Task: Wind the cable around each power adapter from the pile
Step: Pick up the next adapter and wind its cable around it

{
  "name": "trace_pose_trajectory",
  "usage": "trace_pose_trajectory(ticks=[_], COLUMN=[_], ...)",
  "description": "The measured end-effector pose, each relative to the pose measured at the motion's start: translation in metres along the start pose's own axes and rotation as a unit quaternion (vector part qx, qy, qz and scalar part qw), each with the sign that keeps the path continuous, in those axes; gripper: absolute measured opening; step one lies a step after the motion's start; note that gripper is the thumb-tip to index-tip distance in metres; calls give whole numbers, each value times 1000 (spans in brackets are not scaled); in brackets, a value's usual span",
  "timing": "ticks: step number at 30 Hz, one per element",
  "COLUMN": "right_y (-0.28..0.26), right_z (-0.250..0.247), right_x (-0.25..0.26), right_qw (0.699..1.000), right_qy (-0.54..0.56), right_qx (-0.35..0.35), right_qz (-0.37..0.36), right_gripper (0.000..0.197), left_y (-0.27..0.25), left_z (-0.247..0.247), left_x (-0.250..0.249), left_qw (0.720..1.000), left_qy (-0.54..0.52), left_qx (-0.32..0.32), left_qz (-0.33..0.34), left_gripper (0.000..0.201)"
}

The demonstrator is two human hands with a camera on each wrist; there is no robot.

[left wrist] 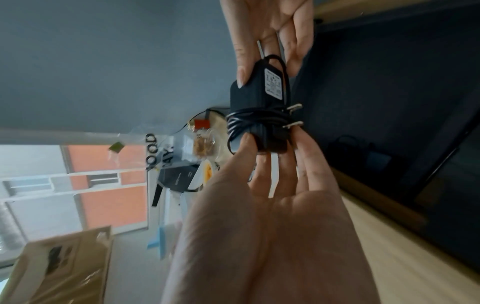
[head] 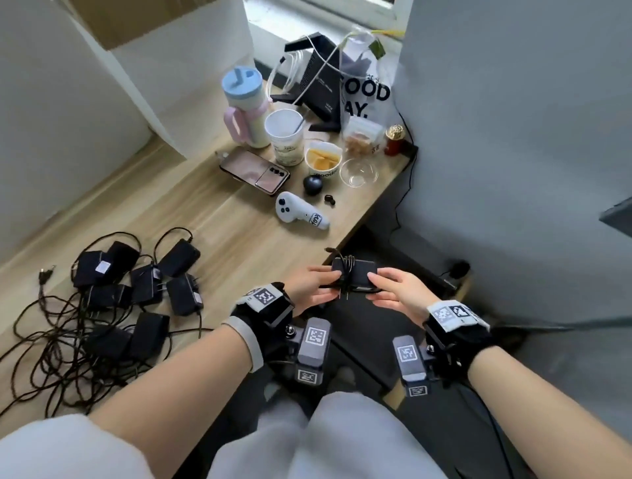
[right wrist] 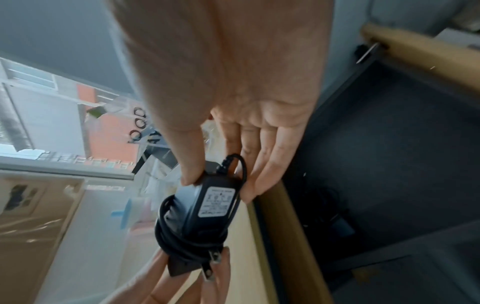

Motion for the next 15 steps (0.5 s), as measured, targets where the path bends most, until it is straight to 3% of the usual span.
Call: trace_pose_trajectory(ticks=[3,7,12,15], right_y=[8,30,68,103], right_z=[-24,-45,-54,-59], right_x=[-26,-61,-99,-121], right_qw=[1000,997,987,982], right_qy=[-16,8,106,127], right_qx=[-9,-29,-55,-82], right_qz=[22,70,106,117], right_gripper=[30,31,12,22], left_y=[19,46,84,105], left_z=[18,29,27,17], left_x=[22,50,86,111], left_qw=[1000,998,996,994], left_qy=[25,39,47,59], left_qx=[8,-3,-7,-17], left_qz=[-15,-41,-70,-87], left_gripper=[36,37,34,35])
Point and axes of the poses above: each hand's wrist, its own y-axis towards the middle knuckle, its own z-axis out of the palm, x = y × z, the point moved 6 cm from there along y, towards the middle knuckle, and after that the axes turned 9 degrees about z, right-handed, at the moved point
